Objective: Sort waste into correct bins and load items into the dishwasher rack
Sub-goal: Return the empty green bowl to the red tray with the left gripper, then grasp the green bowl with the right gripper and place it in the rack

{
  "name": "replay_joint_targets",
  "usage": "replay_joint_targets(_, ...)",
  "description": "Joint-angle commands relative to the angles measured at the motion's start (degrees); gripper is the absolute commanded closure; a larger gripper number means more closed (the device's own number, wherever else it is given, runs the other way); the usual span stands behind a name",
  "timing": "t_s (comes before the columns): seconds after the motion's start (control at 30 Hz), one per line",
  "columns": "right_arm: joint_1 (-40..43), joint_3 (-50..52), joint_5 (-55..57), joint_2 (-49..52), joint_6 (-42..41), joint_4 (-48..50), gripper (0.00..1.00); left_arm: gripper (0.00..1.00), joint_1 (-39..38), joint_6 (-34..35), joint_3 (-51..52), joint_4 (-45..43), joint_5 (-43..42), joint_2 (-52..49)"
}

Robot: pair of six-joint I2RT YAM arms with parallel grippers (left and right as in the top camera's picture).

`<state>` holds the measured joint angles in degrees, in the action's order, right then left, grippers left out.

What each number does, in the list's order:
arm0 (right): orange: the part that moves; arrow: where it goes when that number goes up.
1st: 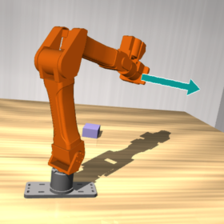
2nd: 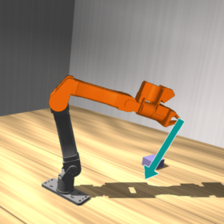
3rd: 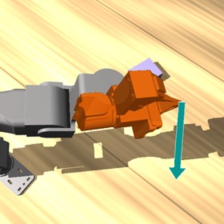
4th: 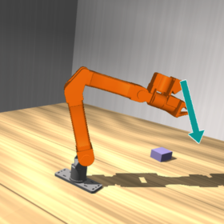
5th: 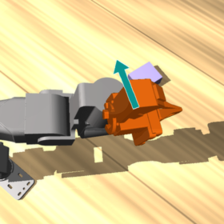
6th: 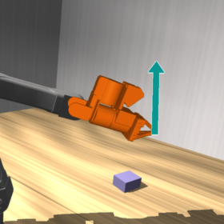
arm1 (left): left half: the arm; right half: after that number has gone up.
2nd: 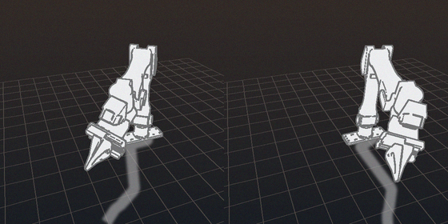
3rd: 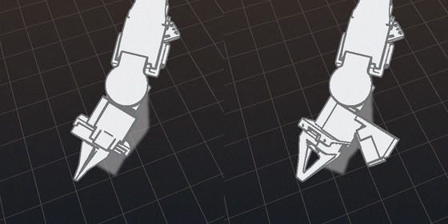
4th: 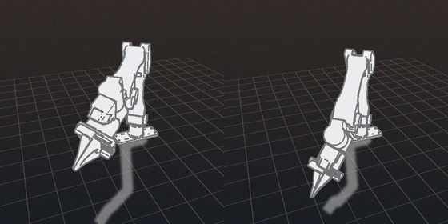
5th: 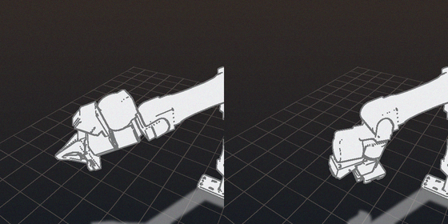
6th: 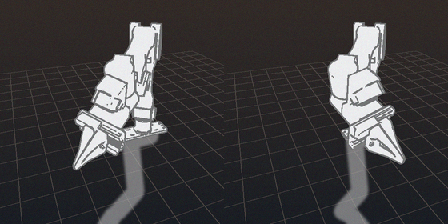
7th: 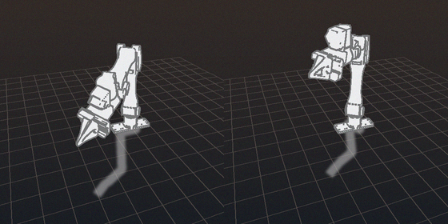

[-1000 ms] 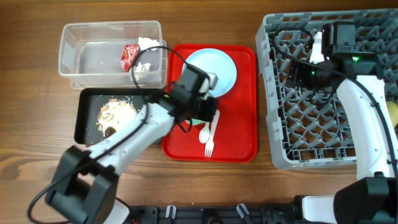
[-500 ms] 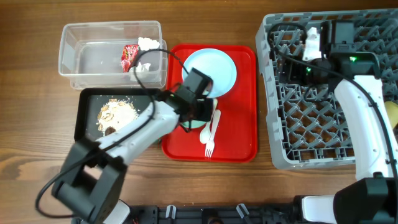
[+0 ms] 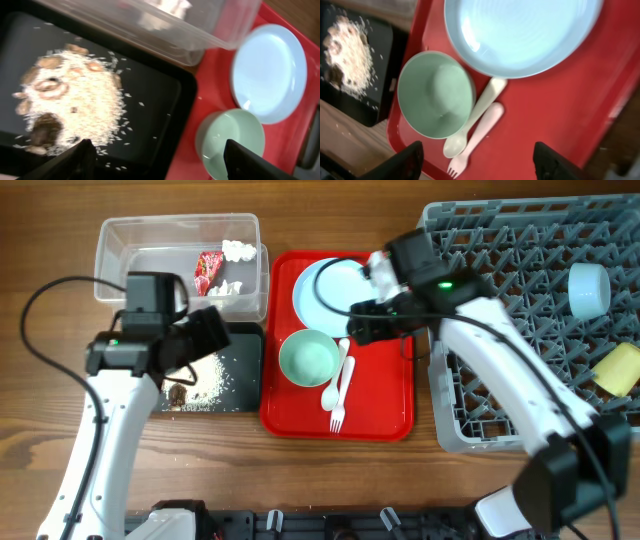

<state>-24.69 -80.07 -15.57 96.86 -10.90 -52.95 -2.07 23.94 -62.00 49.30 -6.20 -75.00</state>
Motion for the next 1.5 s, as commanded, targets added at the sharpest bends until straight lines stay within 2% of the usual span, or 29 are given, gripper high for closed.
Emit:
replay_joint_targets(0.0,-4.0,-0.07,2.71,5.68,-7.72,0.72,0.37,0.14,3.1,0.57,-0.63,0.66,0.07,0.59)
replay_joint_targets(0.1,-6.27,-0.07,2.69,9.94,-8.79,1.81,0.44,0.13,3.19,0.55,-0.63,0.7,0.07,0.59)
replay_joint_targets(0.2,-7.58,-0.07,2.93,14.4,-10.03,3.19,0.57,0.13,3.19,0.55,-0.63,0.7,0.07,0.59)
replay_joint_targets(0.27,-7.61,-0.07,4.28,16.28,-12.31,4.07,0.6,0.12,3.19,0.55,-0.63,0.72,0.07,0.59)
replay_joint_targets(0.3,-7.61,-0.07,4.42,17.29,-12.31,5.16,0.65,0.12,3.19,0.57,-0.63,0.72,0.07,0.59)
replay_joint_targets(0.33,-7.61,-0.07,4.42,17.81,-12.55,5.92,0.74,0.12,3.19,0.55,-0.63,0.72,0.07,0.59)
replay_joint_targets(0.4,-7.61,-0.07,4.63,17.86,-13.2,6.78,0.83,0.13,3.19,0.55,-0.63,0.72,0.07,0.59)
replay_joint_targets(0.47,-7.61,-0.07,4.63,17.81,-13.33,7.26,0.96,0.12,3.19,0.55,-0.63,0.74,0.07,0.59)
replay_joint_targets(0.6,-6.71,-0.9,4.72,16.31,-13.0,5.81,0.96,0.12,3.19,0.55,-0.63,0.72,0.07,0.59)
replay_joint_targets(0.77,-1.84,-5.38,8.26,4.83,-7.43,4.13,0.96,0.13,3.19,0.55,-0.63,0.7,0.09,0.59)
replay_joint_targets(0.9,3.48,-6.25,20.76,-5.64,-2.12,7.28,0.96,0.12,3.19,0.55,-0.63,0.68,0.09,0.59)
replay_joint_targets(1.0,8.57,-6.25,36.7,-10.34,3.67,10.71,0.96,0.12,3.19,0.55,-0.63,0.68,0.09,0.59)
replay_joint_targets(1.13,13.14,-6.03,58.71,-9.77,13.7,18.27,0.96,0.12,3.19,0.55,-0.63,0.68,0.09,0.59)
replay_joint_targets(1.3,18.51,-5.7,75.21,-4.96,38.23,34.86,0.96,0.12,3.19,0.55,-0.63,0.68,0.09,0.59)
replay_joint_targets(1.37,20.59,-5.68,79.93,-1.57,43.74,41.05,0.96,0.12,3.19,0.55,-0.63,0.68,0.09,0.59)
replay_joint_targets(1.47,23.32,-5.7,82.27,2.93,44.44,44.22,0.96,0.12,3.19,0.57,-0.63,0.7,0.07,0.59)
